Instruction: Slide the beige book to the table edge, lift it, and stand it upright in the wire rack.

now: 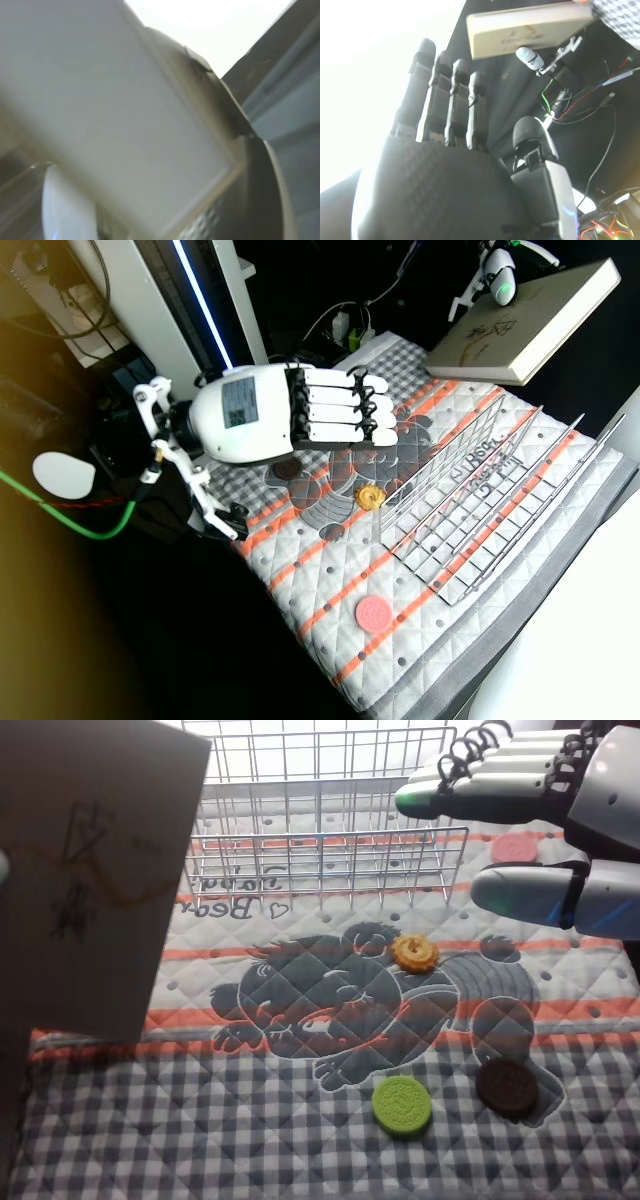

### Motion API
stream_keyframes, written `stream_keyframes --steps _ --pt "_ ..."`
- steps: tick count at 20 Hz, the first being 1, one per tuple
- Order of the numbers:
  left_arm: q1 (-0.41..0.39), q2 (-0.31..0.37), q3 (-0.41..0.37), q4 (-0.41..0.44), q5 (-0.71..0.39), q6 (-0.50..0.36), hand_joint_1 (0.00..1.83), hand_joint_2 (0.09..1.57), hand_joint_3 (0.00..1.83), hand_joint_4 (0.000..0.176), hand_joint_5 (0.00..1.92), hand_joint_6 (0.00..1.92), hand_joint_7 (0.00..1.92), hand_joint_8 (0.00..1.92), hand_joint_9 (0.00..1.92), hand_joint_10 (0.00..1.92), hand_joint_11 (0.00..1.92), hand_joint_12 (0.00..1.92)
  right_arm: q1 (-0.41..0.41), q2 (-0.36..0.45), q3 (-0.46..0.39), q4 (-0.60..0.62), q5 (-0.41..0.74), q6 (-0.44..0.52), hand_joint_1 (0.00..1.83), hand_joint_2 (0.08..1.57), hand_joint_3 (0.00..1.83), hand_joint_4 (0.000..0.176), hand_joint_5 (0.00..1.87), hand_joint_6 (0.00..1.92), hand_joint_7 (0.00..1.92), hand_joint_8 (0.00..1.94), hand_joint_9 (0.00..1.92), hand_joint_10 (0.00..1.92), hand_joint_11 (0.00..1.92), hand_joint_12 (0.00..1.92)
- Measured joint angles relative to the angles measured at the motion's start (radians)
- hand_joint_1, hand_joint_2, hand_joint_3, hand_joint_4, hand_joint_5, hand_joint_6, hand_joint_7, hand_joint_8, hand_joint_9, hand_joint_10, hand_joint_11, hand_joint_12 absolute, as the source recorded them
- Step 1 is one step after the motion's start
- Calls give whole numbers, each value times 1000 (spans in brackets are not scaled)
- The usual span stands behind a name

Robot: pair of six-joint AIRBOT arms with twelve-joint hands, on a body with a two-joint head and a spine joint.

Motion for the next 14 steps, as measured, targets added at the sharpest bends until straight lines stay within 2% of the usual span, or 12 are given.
stream_keyframes --steps 1,2,3,4,6,7,8,9,11,13,14 --pt "-30 -13 10 14 0 -5 1369 1072 0 0 970 851 1091 838 1120 943 1089 1057 0 0 0 0 2 0 0 1424 5 0 380 7 410 9 391 13 448 23" --pt "-64 -27 21 37 -4 -13 1383 1089 4 0 919 957 1025 901 1050 1072 1043 1038 -7 0 0 7 5 0 0 1401 0 4 372 2 394 1 382 8 435 16" --pt "-103 -40 39 76 -9 -26 1383 1102 1 0 898 999 987 957 1023 1116 1013 1033 -15 0 0 11 3 0 0 1390 0 0 380 6 391 0 386 8 442 18" --pt "-128 -50 50 89 -8 -35 1379 1118 3 0 853 1085 938 1007 1009 1142 1009 1024 -18 0 0 14 2 0 0 1379 0 0 383 6 386 0 388 8 434 14" --pt "-187 -67 84 111 -2 -52 1375 1138 2 0 804 1138 896 1077 993 1178 1010 1018 -26 0 0 28 6 0 0 1384 0 0 382 4 370 0 374 1 419 6" --pt "-209 -74 95 113 0 -60 1246 1163 0 0 813 1181 946 1110 1071 866 998 1025 -32 0 0 37 8 0 0 1398 0 0 382 3 366 0 365 0 408 1" --pt "-249 -83 112 123 0 -64 1348 1138 11 0 816 1134 917 1081 990 1127 950 1046 -41 0 0 48 11 0 0 1401 1 0 388 5 373 3 375 4 427 9" --pt "-270 -89 119 131 4 -64 1368 1140 4 0 806 1125 908 1094 966 1193 920 1094 -45 0 0 50 10 0 0 1403 2 0 379 1 363 0 365 0 431 10" --pt "-331 -119 145 167 6 -71 1381 1114 0 0 877 983 979 1005 989 1167 935 1118 -64 -2 0 62 24 0 0 1392 0 0 379 1 365 2 372 4 426 7" --pt "-376 -155 174 190 16 -91 1384 1102 0 0 905 948 1000 941 1013 1156 948 1121 -84 -3 0 84 35 -1 0 1386 0 0 383 2 370 3 375 5 424 6" --pt "-396 -168 183 200 25 -94 1261 1115 2 0 933 986 1022 1005 1068 928 903 1146 -87 -3 0 89 37 -3 0 1383 0 0 389 4 376 5 380 6 424 5"
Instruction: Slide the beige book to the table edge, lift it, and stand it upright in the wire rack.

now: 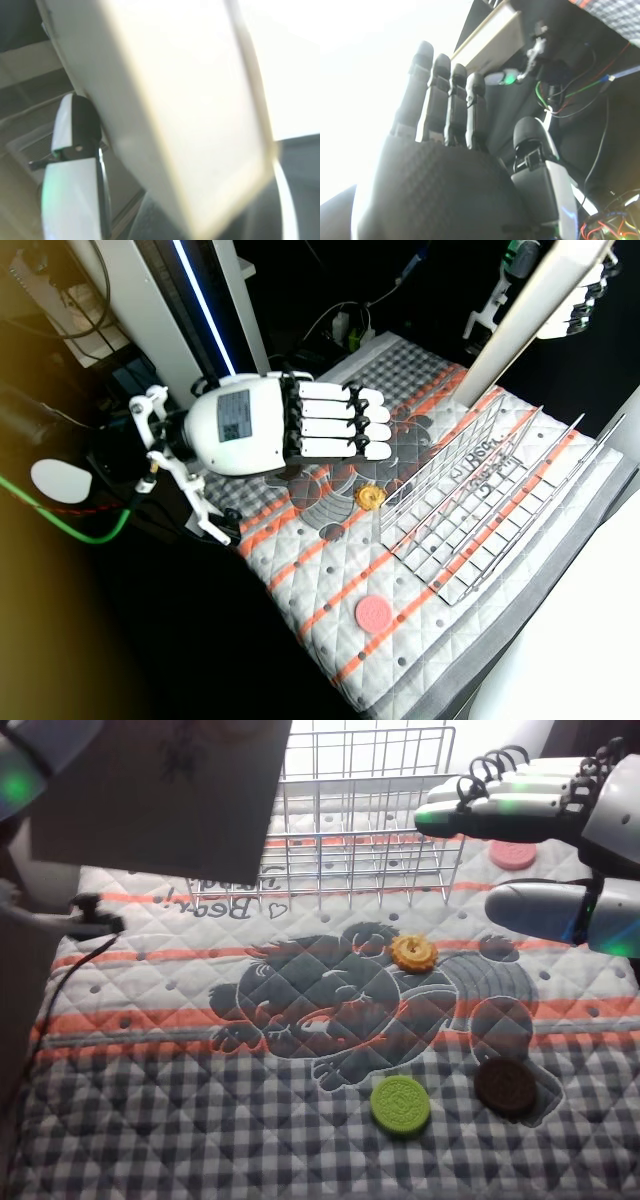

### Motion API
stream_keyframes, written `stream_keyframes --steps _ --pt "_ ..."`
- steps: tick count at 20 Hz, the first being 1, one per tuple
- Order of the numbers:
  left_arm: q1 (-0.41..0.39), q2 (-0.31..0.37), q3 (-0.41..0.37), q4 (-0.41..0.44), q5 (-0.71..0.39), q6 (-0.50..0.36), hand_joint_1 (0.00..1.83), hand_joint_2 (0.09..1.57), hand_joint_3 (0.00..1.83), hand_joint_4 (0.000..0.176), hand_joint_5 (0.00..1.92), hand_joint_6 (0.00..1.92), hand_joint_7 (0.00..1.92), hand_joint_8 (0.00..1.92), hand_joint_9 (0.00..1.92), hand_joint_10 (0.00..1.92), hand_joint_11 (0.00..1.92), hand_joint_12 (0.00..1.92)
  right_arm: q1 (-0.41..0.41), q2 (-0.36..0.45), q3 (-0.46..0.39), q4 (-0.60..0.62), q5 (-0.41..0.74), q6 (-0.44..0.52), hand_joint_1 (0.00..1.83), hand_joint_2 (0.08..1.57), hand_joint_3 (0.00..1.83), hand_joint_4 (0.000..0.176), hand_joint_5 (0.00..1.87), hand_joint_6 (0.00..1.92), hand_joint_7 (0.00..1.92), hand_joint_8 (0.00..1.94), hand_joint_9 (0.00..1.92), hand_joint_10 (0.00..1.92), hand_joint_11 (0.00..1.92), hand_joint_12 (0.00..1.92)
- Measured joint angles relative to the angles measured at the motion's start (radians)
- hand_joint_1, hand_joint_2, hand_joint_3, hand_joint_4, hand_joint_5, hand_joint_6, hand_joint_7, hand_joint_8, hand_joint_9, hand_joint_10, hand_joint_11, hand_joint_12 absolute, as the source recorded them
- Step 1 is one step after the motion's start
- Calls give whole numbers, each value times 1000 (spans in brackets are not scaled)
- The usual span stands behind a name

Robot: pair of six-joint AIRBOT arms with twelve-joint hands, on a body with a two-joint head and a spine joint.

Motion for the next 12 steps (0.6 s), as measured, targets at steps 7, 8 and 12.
stream_keyframes --steps 7,8,12 --pt "-177 -80 111 39 91 -8 1246 1105 0 0 956 914 1073 987 1169 671 859 1171 -7 -24 16 3 18 -2 0 1358 0 0 406 7 390 7 412 13 472 20" --pt "-192 -92 128 39 106 -8 1256 1100 0 0 975 855 1079 1008 1180 668 849 1194 -7 -28 20 5 18 -2 0 1358 0 0 418 11 404 11 420 15 477 21" --pt "-214 -136 171 46 164 -7 1274 1082 1 0 1014 763 1115 976 1186 671 863 1233 -7 -37 31 11 23 -2 0 1354 0 0 418 7 408 8 423 10 489 21"
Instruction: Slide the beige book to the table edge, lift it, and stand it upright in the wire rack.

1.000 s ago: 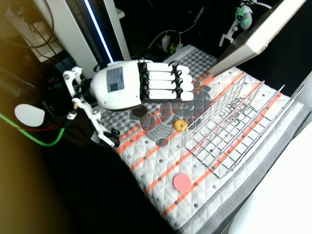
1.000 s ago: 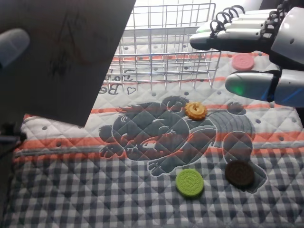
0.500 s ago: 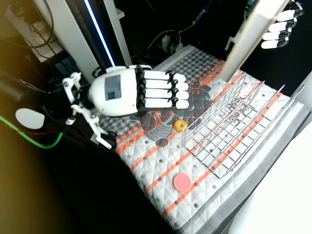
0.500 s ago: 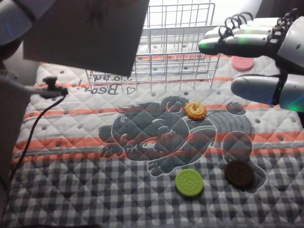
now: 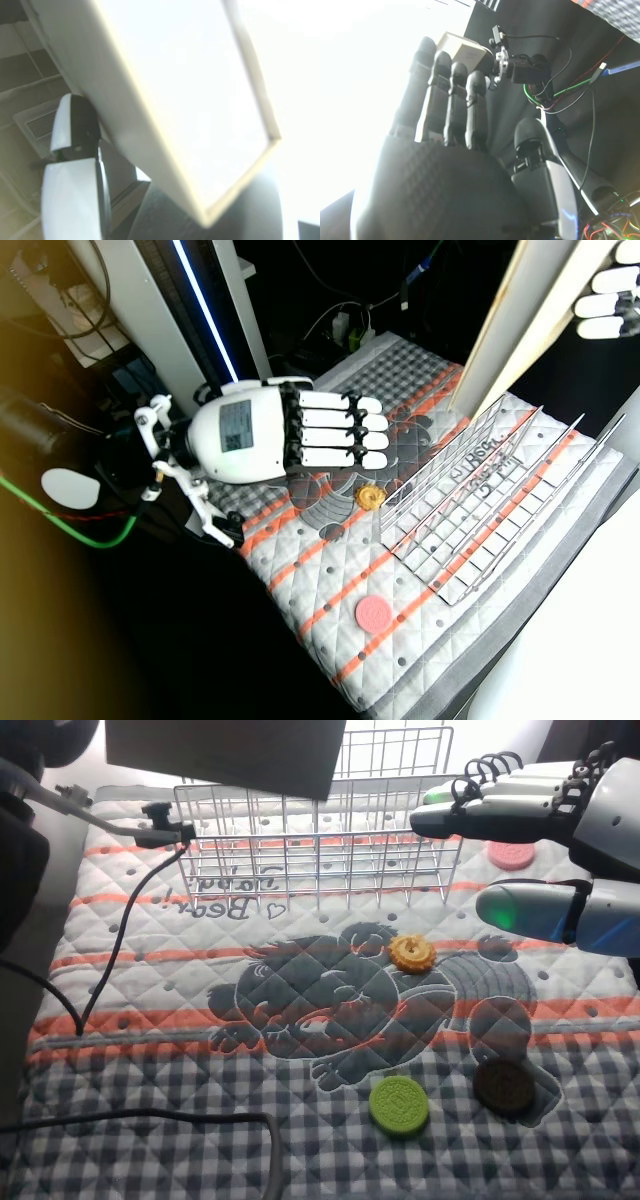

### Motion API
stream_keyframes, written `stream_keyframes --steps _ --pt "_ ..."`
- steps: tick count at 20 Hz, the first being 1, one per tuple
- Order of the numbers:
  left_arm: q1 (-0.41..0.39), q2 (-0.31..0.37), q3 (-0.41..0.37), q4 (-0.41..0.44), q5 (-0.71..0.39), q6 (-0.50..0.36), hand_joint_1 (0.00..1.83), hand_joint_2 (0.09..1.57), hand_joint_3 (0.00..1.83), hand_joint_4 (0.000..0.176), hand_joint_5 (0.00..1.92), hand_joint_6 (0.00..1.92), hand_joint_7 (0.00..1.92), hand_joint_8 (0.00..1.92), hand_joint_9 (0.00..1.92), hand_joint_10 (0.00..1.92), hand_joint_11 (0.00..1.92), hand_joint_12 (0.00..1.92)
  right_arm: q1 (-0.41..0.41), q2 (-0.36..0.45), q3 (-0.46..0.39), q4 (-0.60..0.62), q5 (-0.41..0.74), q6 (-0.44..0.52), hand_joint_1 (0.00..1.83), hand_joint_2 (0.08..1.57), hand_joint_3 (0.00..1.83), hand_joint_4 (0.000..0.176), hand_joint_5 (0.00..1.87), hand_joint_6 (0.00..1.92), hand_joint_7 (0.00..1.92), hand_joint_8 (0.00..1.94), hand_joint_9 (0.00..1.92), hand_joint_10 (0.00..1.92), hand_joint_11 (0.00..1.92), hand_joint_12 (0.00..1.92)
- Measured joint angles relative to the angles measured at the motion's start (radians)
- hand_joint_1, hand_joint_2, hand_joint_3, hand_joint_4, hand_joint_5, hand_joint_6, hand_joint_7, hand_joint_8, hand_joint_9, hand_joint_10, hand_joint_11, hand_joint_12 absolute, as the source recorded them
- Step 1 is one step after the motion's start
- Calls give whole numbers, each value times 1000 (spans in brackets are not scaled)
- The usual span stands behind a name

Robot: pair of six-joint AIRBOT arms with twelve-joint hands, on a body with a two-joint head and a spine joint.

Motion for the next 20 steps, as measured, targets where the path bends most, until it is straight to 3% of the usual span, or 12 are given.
stream_keyframes --steps 2,3,4,6,9,10,11,14,15,16,19,20 --pt "3 -3 0 3 13 21 1242 1105 4 0 957 931 1063 983 1177 655 909 1175 0 0 0 -3 5 0 0 1354 0 0 422 7 415 9 426 10 477 14" --pt "6 -6 0 3 14 48 1358 1081 2 0 970 902 1100 760 1048 1039 915 1145 0 1 0 -3 12 0 0 1341 0 3 427 8 425 11 435 11 485 16" --pt "8 -19 9 -3 19 68 1384 1072 0 0 973 849 1151 672 1022 1121 916 1137 0 4 0 -4 23 0 0 1348 0 7 428 7 425 10 446 14 495 20" --pt "7 -40 25 4 43 67 1394 1056 0 0 1004 797 1198 581 1046 1098 922 1116 0 9 0 -5 59 0 0 1372 6 8 420 3 416 4 451 14 498 19" --pt "-27 -49 51 48 80 61 1389 1067 1 0 1014 807 1147 669 996 1156 801 1200 0 13 0 -11 98 -1 0 1377 6 15 431 6 426 6 458 12 486 11" --pt "-36 -49 55 56 80 60 1391 1065 0 0 985 863 1142 645 1049 1092 888 1104 0 13 0 -13 104 0 0 1374 4 21 426 3 420 3 439 3 471 4" --pt "-45 -49 63 74 85 61 1390 1063 0 0 976 869 1145 649 1061 1072 911 1055 0 13 0 -16 109 0 0 1376 4 17 420 0 416 1 427 0 458 0" --pt "-72 -49 74 87 104 64 1388 1078 1 0 933 876 1103 732 1050 1127 926 1092 0 13 0 -20 124 -1 0 1377 4 31 407 0 402 0 420 0 454 2" --pt "-77 -47 74 89 104 65 1289 1066 0 0 993 861 1186 733 1165 795 935 1131 0 13 0 -19 127 -1 0 1374 2 38 408 0 397 0 411 0 444 0" --pt "-77 -46 74 97 103 68 1273 1054 0 0 1025 830 1232 674 1248 601 949 1134 0 13 0 -19 128 -1 0 1377 3 39 406 0 396 0 407 0 443 0" --pt "-77 -46 75 101 127 74 1267 1054 0 0 1033 821 1221 704 1291 434 928 1084 0 13 0 -20 131 0 0 1364 0 49 400 0 384 0 392 0 422 0" --pt "-76 -46 77 103 131 77 1262 1057 0 0 1027 849 1219 689 1283 419 932 1078 0 13 0 -21 131 -1 0 1370 0 45 398 0 384 0 387 0 411 0"
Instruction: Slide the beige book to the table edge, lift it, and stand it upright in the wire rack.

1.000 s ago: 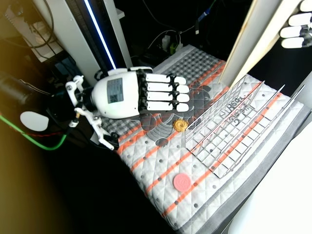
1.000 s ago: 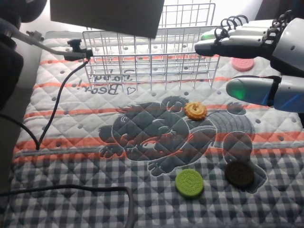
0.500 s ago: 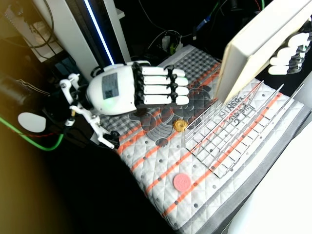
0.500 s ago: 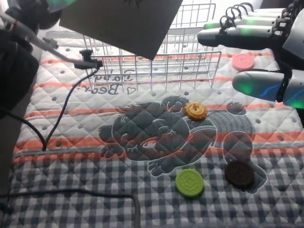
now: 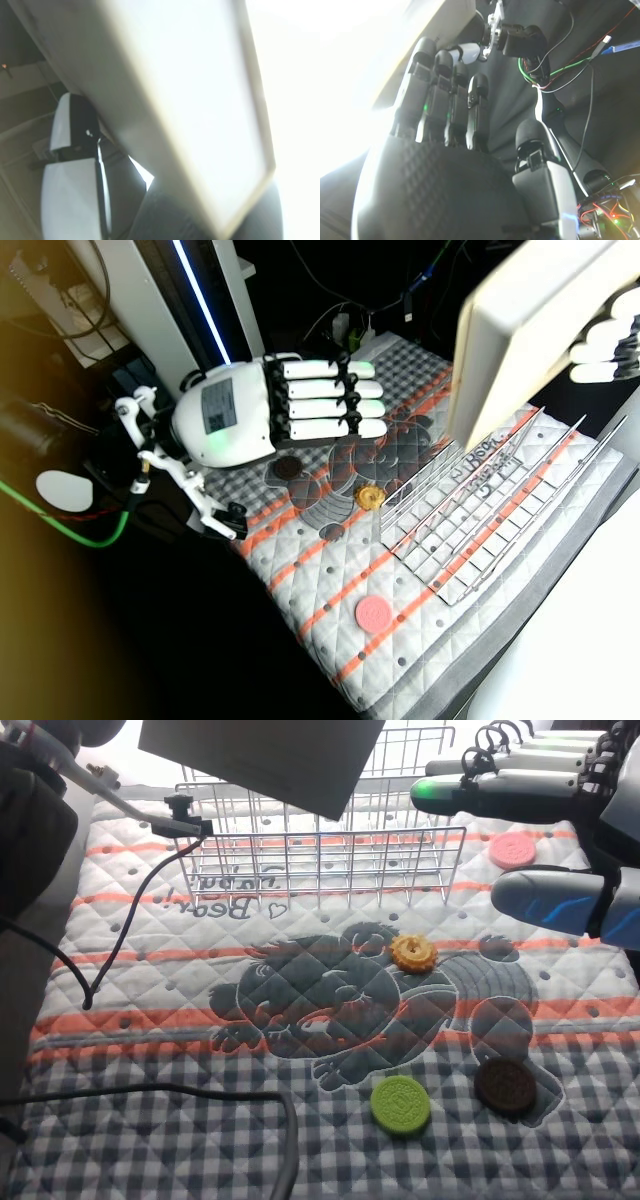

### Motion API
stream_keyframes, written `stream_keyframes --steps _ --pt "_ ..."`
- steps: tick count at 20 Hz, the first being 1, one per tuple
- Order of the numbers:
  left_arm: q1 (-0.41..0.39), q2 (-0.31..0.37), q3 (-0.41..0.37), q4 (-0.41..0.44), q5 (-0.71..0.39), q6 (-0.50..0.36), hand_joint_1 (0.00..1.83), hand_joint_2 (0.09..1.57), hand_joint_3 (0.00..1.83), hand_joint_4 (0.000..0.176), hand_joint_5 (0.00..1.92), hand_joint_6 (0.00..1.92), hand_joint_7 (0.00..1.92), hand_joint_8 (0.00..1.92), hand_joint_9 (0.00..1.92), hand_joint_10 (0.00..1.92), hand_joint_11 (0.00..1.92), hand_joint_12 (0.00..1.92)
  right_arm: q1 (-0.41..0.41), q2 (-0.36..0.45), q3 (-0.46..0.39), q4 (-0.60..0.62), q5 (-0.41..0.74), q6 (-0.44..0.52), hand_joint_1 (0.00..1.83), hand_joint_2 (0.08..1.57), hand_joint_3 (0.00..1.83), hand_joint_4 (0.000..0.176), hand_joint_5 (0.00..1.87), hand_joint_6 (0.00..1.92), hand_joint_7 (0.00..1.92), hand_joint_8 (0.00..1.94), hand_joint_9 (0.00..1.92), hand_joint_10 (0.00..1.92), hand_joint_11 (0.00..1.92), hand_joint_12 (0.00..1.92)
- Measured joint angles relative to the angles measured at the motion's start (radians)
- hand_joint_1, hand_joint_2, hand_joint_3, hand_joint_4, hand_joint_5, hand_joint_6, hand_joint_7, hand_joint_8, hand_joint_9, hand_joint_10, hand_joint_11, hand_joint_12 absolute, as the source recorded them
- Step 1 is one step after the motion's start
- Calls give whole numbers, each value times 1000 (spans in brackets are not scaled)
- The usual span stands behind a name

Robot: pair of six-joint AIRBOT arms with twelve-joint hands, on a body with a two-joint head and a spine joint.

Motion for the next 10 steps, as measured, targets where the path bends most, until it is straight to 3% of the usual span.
stream_keyframes --steps 1,2,3,5,6,7,8,9,10 --pt "1 0 2 6 2 8 1366 1045 20 0 1033 808 1189 618 1084 950 906 1085 0 0 0 0 0 0 0 1372 1 38 398 0 386 1 392 2 413 1" --pt "3 0 4 12 0 11 1280 1062 2 0 1079 715 1137 845 1046 961 821 1314 0 0 0 0 1 0 0 1365 0 37 397 0 389 2 394 3 403 0" --pt "9 2 4 17 -7 11 1260 1070 3 0 1052 773 1125 880 1071 866 803 1328 0 0 0 -3 1 0 0 1371 1 33 406 4 401 7 403 7 407 2" --pt "21 12 0 34 -12 13 1255 1068 0 0 1062 776 1129 869 1146 697 825 1160 0 0 0 -10 5 0 0 1382 4 25 420 7 419 11 429 14 428 11" --pt "21 18 0 39 -22 13 1365 1059 6 0 1058 745 1125 777 1039 1031 834 1106 0 0 0 -10 8 0 0 1376 1 28 432 10 435 14 445 16 441 16" --pt "21 22 -8 33 -37 14 1386 1066 0 0 1046 749 1110 799 1007 1112 829 1117 0 0 0 -11 10 0 0 1382 3 30 432 9 435 12 444 14 441 15" --pt "26 30 -21 34 -64 14 1389 1076 2 0 1010 777 1087 845 991 1166 829 1148 0 0 0 -11 14 0 0 1386 5 22 438 9 446 13 457 16 459 21" --pt "34 32 -25 36 -86 16 1289 1079 2 0 1018 801 1111 923 1090 954 849 1203 0 0 0 -11 15 0 0 1390 5 21 440 9 451 13 461 15 462 21" --pt "48 32 -33 35 -107 18 1368 1084 5 0 980 864 1079 863 989 1150 846 1191 0 0 0 -11 19 0 0 1385 2 17 444 9 466 16 481 20 485 30"
